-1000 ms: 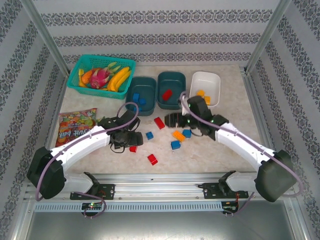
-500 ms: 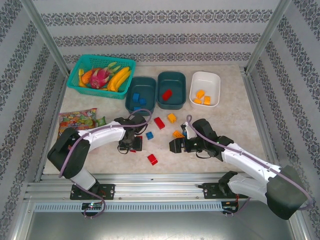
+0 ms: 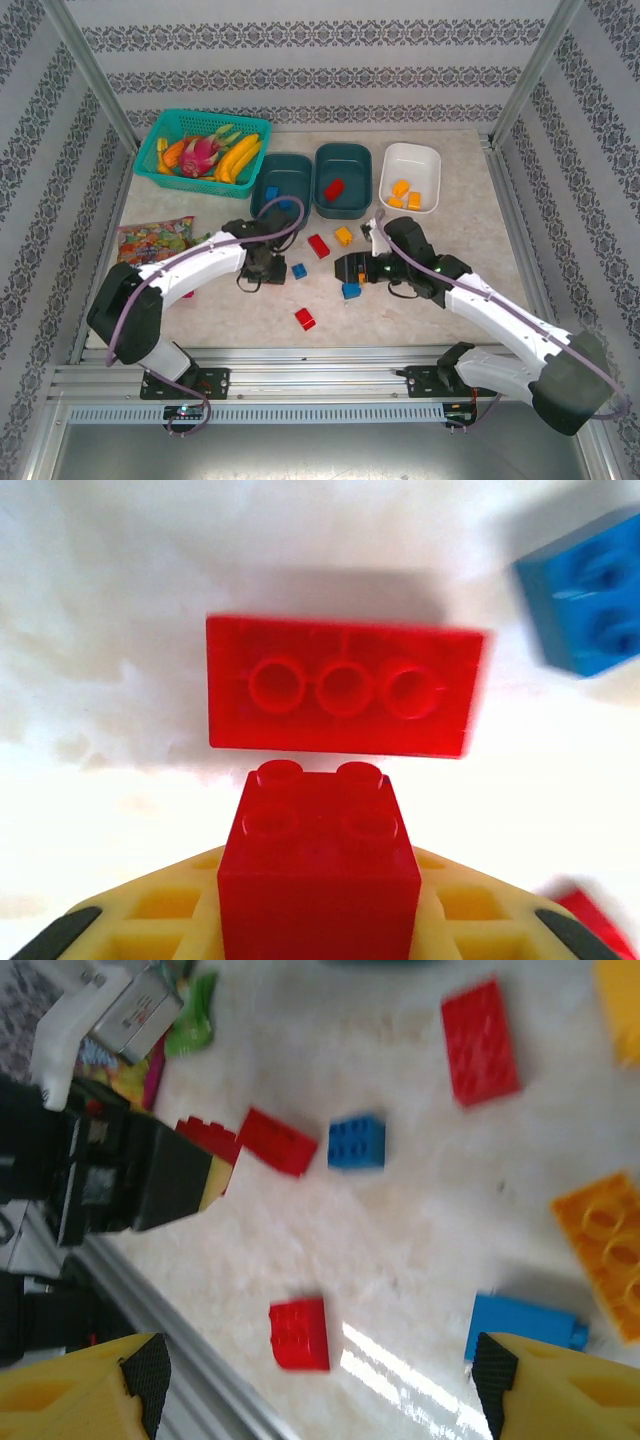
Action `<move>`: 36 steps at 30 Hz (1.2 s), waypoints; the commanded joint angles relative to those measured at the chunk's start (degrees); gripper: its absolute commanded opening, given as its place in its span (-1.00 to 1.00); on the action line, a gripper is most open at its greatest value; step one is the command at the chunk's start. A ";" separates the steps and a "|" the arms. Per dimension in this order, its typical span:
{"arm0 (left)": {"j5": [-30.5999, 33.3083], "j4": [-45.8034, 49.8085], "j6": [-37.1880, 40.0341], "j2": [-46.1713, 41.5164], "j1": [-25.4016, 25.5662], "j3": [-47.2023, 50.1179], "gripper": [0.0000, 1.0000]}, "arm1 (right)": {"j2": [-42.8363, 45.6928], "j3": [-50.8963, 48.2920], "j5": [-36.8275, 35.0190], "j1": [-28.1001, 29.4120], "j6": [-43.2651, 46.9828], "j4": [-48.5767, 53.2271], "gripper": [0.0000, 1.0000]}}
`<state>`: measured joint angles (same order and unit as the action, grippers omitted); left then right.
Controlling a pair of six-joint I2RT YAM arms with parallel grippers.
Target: Sort the legos into containers by color
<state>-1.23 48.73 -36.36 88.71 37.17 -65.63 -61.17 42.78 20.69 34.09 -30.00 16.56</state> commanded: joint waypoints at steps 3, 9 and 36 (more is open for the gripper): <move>-1.11 7.50 2.42 5.15 0.14 -18.61 -0.32 | 2.22 7.26 -10.37 -5.40 0.79 0.73 0.64; -4.81 9.11 6.13 23.25 -0.51 -44.75 -0.32 | -0.74 14.66 -9.00 -12.28 -1.80 1.51 0.64; -20.18 -2.93 3.95 59.38 -7.31 -79.68 0.23 | 4.59 9.10 -5.47 -22.51 -15.40 2.51 0.64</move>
<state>-20.21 47.24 -30.87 149.53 29.98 -143.41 -56.47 52.62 14.85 11.75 -45.93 18.24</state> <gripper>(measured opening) 0.613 0.824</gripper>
